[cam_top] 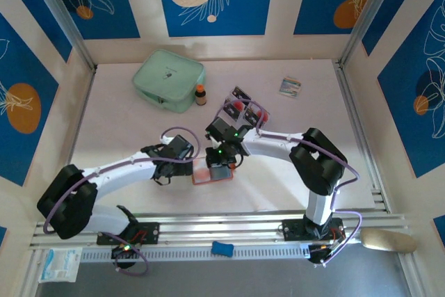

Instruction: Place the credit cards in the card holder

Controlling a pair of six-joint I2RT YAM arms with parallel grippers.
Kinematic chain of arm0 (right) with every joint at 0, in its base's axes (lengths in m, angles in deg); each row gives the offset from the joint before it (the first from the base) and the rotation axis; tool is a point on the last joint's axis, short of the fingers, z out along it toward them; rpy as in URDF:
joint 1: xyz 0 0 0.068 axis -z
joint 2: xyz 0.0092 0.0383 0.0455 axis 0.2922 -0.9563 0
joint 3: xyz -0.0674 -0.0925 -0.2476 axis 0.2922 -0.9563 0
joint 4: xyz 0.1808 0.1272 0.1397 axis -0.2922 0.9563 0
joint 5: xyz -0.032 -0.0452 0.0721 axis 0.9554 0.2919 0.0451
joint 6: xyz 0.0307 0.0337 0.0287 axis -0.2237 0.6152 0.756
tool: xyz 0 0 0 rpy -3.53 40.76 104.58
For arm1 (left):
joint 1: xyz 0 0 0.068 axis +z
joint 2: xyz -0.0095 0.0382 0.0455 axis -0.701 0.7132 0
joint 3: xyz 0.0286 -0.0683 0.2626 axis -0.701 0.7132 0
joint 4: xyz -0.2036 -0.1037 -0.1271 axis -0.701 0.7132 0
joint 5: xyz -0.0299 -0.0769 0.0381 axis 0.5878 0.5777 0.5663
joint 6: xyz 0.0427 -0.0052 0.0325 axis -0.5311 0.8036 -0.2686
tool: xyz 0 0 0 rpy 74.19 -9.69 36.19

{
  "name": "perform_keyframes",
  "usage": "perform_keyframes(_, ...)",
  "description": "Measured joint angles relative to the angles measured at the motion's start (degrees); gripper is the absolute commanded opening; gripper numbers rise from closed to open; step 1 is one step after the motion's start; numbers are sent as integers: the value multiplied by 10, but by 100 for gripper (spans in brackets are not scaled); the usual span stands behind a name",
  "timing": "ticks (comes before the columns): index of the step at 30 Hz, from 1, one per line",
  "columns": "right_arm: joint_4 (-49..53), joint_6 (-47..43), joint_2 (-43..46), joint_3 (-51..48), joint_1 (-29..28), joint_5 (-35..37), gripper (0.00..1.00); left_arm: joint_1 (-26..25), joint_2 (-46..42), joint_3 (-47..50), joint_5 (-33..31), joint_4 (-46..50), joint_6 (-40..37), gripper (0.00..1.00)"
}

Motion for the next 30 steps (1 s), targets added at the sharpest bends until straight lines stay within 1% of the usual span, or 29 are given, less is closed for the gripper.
perform_keyframes(10,-4,10,-8,-7,-5,0,3,1,37,2,0,-6,0,100)
perform_keyframes(21,-3,19,-26,4,-34,-1,2,1,49,2,2,-17,-7,100)
perform_keyframes(30,5,19,-11,7,-23,2,3,2,48,1,2,-16,-11,100)
